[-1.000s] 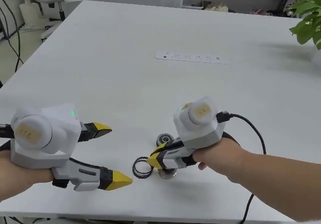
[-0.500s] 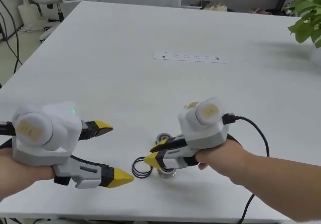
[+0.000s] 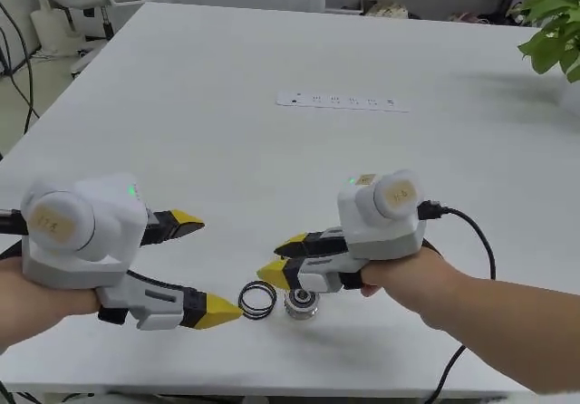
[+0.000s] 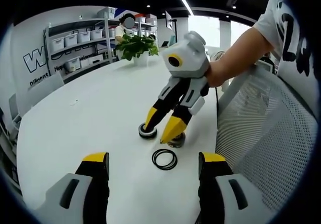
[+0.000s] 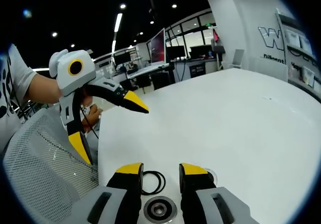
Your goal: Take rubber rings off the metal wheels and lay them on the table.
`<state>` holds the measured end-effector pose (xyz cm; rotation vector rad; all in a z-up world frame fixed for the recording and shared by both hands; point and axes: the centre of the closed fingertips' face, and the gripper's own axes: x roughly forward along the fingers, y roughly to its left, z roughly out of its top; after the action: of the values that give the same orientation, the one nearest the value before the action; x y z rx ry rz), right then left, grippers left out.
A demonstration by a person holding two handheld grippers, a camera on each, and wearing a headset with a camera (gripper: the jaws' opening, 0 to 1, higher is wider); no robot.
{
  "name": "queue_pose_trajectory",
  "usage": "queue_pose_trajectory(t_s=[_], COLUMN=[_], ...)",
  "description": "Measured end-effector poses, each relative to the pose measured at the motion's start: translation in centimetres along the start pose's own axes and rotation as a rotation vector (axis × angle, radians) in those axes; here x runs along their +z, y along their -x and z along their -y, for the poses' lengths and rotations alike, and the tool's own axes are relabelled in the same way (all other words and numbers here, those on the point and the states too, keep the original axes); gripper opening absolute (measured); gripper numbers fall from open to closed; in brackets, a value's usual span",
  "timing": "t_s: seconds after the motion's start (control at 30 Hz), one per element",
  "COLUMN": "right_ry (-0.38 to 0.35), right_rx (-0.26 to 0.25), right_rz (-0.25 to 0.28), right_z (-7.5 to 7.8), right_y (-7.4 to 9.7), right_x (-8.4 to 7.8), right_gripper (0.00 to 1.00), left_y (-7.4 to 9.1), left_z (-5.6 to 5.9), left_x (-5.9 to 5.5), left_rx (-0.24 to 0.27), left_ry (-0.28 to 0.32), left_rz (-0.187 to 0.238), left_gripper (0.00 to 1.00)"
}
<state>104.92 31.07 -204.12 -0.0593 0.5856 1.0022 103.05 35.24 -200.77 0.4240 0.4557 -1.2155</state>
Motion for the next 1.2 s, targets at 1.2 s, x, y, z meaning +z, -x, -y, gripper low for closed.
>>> queue_pose_trajectory(t_s=[1.2], right_ry=[-0.017], right_rx=[-0.112], right_rz=[0.105], right_z=[4.5], right_y=[3.5], right_x=[0.4], right_gripper=[0.34], left_y=[-2.9], left_z=[-1.9], left_x=[2.9], left_rx=[-0.010], left_ry=[-0.014], left_rz=[0.019], left_gripper=[0.68])
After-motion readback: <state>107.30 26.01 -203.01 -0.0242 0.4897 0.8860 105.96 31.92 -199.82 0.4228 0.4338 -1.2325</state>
